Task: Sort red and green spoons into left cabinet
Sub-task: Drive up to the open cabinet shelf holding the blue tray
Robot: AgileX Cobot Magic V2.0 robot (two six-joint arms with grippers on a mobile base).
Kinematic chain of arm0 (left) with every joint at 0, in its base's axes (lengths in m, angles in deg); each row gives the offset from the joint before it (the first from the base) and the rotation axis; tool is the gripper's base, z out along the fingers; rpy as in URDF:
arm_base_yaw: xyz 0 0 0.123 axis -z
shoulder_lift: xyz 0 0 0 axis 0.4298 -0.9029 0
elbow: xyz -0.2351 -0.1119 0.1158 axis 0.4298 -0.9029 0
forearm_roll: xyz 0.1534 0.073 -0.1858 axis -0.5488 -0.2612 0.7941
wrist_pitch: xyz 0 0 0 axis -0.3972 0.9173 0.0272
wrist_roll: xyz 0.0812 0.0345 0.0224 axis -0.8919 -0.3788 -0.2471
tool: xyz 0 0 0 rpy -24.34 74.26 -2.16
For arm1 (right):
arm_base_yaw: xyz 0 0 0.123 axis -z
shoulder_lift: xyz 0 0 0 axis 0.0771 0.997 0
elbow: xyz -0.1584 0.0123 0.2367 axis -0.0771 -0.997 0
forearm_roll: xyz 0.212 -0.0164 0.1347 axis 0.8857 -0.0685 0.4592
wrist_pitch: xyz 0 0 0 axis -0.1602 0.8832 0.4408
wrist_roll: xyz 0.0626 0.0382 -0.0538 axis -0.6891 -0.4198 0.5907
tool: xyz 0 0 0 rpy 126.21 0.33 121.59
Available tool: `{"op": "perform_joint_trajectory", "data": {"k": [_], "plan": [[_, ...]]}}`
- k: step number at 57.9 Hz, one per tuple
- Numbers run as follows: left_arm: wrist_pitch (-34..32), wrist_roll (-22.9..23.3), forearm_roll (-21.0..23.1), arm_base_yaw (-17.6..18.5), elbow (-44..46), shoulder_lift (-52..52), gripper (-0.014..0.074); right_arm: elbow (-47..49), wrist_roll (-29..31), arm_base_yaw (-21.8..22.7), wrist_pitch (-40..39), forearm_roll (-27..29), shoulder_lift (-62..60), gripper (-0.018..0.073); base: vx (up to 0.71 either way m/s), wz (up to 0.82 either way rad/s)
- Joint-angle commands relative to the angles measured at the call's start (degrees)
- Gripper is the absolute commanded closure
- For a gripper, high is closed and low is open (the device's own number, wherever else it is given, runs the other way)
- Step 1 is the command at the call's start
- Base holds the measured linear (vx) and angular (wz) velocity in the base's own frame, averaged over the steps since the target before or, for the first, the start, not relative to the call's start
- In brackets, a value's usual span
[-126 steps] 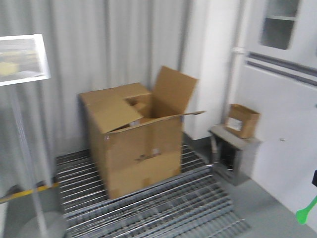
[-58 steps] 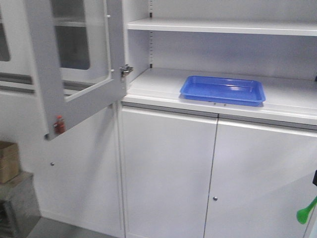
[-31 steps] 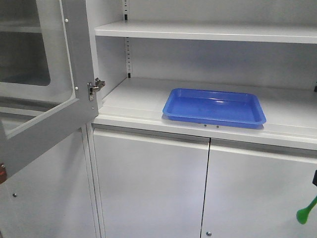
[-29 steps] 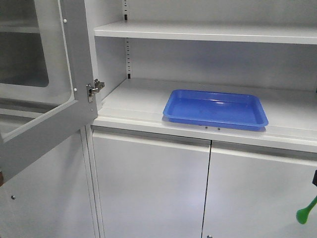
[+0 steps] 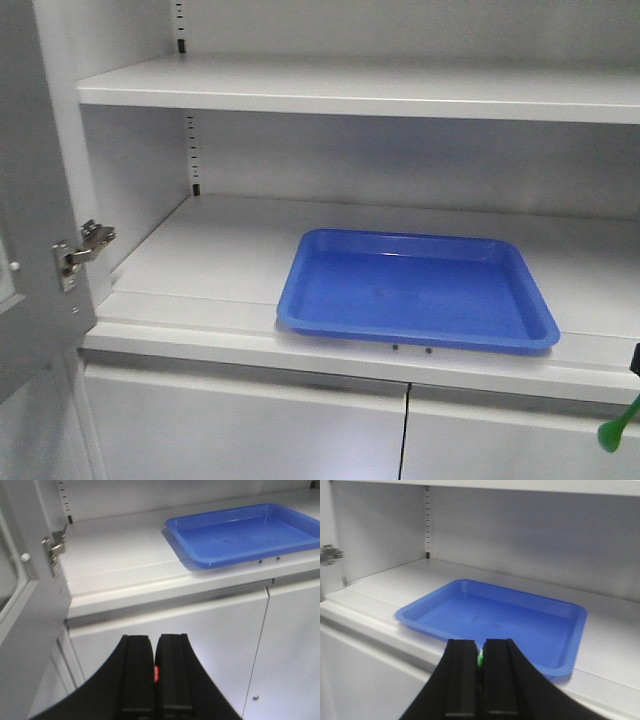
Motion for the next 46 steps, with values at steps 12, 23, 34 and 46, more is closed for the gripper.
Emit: {"op": "perform_joint_trajectory", "data": {"k": [12,23,34,46], "plan": [[-4.2,0.5,0.9,0.0,1.5,-0.2,0.0596,1.7,0.0,0.1,-1.3,1.8,0.0,0.0564,0.34,-0.3],[-4.2,0.5,0.9,0.0,1.5,-0.2,0.0596,1.7,0.0,0.1,-1.3,1.8,0.0,0.0564,0.29,-0.31],[-4.2,0.5,0.9,0.0,1.5,-0.2,0.0596,1.7,0.0,0.1,-1.3,1.8,0.0,0.0564,0.26,-0.24],[-4.2,0.5,0.9,0.0,1.5,-0.2,0.0596,1.7,0.0,0.1,-1.3,1.8,0.0,0.0564,0.23,-0.01]]}}
